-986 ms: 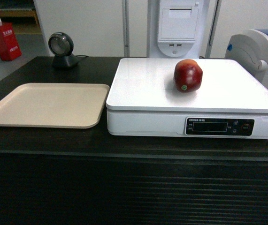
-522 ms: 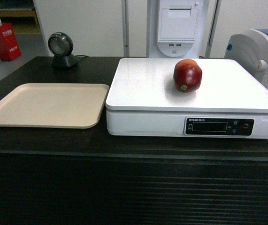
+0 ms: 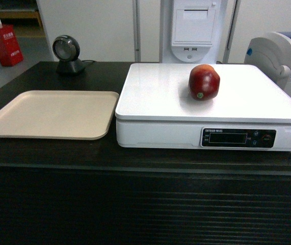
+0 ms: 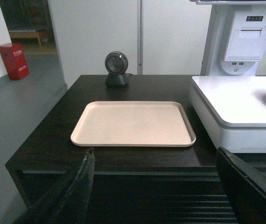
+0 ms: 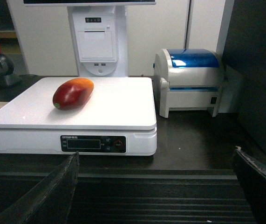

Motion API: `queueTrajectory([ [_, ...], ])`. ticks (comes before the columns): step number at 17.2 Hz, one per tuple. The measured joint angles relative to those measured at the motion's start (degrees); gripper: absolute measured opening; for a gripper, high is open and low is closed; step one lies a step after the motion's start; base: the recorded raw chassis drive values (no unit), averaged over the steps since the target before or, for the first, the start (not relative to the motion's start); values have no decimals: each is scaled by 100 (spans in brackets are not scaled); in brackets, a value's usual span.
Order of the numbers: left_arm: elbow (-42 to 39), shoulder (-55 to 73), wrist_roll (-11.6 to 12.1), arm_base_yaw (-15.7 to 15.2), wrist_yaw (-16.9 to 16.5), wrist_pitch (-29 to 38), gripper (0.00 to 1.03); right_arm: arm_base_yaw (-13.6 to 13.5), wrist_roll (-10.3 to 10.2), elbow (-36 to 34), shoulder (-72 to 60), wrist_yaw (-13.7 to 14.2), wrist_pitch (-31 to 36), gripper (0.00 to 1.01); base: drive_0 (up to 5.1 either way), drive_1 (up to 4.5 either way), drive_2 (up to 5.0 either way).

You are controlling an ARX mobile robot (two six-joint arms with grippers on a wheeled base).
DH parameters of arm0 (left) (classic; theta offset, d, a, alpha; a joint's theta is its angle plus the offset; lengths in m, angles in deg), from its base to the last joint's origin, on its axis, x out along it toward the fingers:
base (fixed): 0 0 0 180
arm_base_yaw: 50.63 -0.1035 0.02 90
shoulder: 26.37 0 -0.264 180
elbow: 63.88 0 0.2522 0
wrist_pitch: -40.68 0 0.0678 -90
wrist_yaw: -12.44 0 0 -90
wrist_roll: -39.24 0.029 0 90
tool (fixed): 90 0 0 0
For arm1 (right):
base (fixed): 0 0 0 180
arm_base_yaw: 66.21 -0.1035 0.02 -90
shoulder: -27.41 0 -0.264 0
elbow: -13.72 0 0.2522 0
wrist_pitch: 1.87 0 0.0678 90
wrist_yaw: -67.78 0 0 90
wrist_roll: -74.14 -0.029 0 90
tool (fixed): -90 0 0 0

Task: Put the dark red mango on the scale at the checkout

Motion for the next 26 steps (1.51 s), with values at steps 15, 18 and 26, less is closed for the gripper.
queueTrajectory([
  [15, 0, 0, 2, 0, 0, 0, 98, 0, 0, 0, 0, 0, 0, 98, 0, 0, 0],
  [18, 0, 0, 2, 0, 0, 0, 98, 0, 0, 0, 0, 0, 0, 98, 0, 0, 0],
  [26, 0, 0, 2, 0, 0, 13, 98, 0, 0, 0, 0, 0, 13, 98, 0, 0, 0],
])
